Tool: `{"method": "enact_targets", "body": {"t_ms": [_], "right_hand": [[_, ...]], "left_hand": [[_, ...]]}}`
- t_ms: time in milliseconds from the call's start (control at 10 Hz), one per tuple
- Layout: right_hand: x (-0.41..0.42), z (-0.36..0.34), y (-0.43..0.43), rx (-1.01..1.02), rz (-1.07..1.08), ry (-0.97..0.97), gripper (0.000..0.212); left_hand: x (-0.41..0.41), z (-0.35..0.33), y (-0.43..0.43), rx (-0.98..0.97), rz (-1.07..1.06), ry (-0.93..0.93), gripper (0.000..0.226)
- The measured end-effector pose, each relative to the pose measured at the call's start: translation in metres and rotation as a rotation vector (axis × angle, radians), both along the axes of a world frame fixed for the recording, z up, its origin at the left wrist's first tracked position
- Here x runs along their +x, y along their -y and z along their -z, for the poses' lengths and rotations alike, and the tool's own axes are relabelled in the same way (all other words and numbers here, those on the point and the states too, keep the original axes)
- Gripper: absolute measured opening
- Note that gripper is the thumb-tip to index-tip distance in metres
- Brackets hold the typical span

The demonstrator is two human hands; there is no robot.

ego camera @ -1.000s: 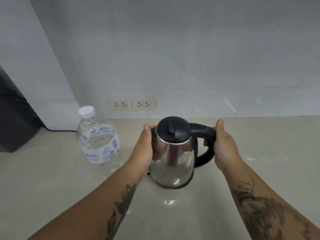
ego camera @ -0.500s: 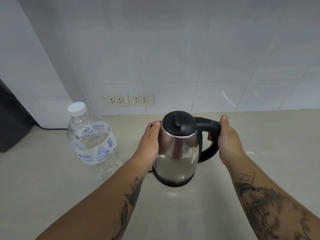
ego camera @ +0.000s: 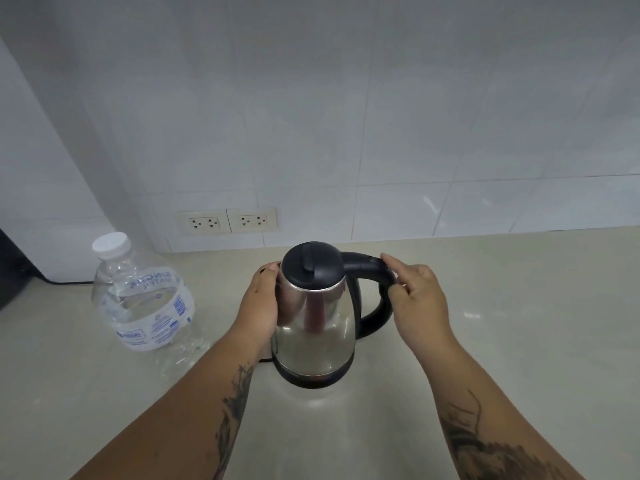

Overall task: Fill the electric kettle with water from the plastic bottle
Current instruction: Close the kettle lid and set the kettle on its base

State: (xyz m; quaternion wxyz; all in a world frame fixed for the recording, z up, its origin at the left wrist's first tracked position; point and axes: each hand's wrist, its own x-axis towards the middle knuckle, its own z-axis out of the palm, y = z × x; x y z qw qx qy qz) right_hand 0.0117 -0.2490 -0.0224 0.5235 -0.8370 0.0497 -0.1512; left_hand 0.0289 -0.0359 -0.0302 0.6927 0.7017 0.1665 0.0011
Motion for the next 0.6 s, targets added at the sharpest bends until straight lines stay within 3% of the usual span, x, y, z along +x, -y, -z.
{"method": "enact_targets", "body": {"t_ms": [300, 500, 600], "right_hand": [[-0.005, 0.005, 0.007, -0.407, 0.038, 0.055, 0.056], [-0.01, -0.011, 0.011, -0.304, -0.14, -0.152, 0.057], [-0.006, -0.047, 0.013, -0.322, -0.257, -0.311, 0.041]], "left_hand": [[-0.001, 0.0, 0.003, -0.028, -0.023, 0.021, 0.04], [-0.005, -0.009, -0.004, 0.015, 0.073, -0.043, 0.039], [-0.01, -0.024, -0.02, -0.104, 0.135, -0.119, 0.057]]}}
